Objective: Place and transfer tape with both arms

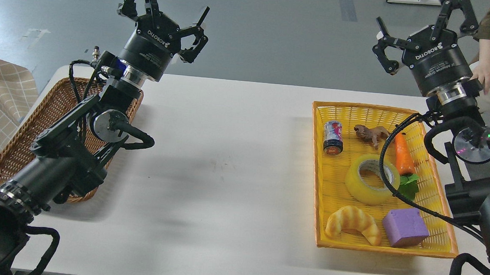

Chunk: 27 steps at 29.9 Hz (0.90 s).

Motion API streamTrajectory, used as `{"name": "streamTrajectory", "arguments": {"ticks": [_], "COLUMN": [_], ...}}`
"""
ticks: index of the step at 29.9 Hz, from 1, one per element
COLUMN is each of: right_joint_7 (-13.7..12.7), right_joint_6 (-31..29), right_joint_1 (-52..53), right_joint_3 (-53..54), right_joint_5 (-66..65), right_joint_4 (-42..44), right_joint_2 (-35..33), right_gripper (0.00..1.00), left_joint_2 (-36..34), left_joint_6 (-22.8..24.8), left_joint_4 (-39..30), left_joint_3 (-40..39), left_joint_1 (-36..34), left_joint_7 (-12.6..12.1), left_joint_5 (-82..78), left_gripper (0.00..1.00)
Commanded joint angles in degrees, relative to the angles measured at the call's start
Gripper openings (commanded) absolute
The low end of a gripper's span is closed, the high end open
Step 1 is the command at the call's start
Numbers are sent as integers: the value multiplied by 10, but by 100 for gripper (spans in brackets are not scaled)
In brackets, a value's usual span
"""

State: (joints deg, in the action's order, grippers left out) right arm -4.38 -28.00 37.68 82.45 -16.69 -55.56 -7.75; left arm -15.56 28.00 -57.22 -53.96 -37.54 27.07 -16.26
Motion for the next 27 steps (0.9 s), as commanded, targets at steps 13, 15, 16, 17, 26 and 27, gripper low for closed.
{"name": "streamTrajectory", "arguments": {"ticks": [13, 15, 16, 17, 26, 27], "right_joint_7": [3, 3, 3, 3, 3, 2], "right_joint_6": [0, 0, 0, 0, 0, 0], "right_joint_1": [29, 38, 44, 46, 51, 53], "right_joint_3": [-98, -112, -120, -121, -188, -200], "right_joint_5": [-46, -89, -118, -136, -343, -368], "right_joint_4": [-9, -15, -17, -20, -89, -96], "right_joint_2": [-85, -98, -110, -117, -217, -232], "right_gripper": [100, 100, 100, 100, 100, 100], "left_joint_2": [0, 0, -1, -1, -4, -4], "left_joint_6": [0, 0, 0, 0, 0, 0], "left_joint_4": [0, 0, 0, 0, 0, 0], "left_joint_3": [2, 2, 2, 3, 3, 3], "left_joint_1": [-3, -3, -3, -3, -4, -4], "left_joint_7": [0, 0, 0, 0, 0, 0], "left_joint_5": [-1, -1, -1, -1, -2, -2], "left_gripper": [98, 98, 98, 98, 98, 98]}}
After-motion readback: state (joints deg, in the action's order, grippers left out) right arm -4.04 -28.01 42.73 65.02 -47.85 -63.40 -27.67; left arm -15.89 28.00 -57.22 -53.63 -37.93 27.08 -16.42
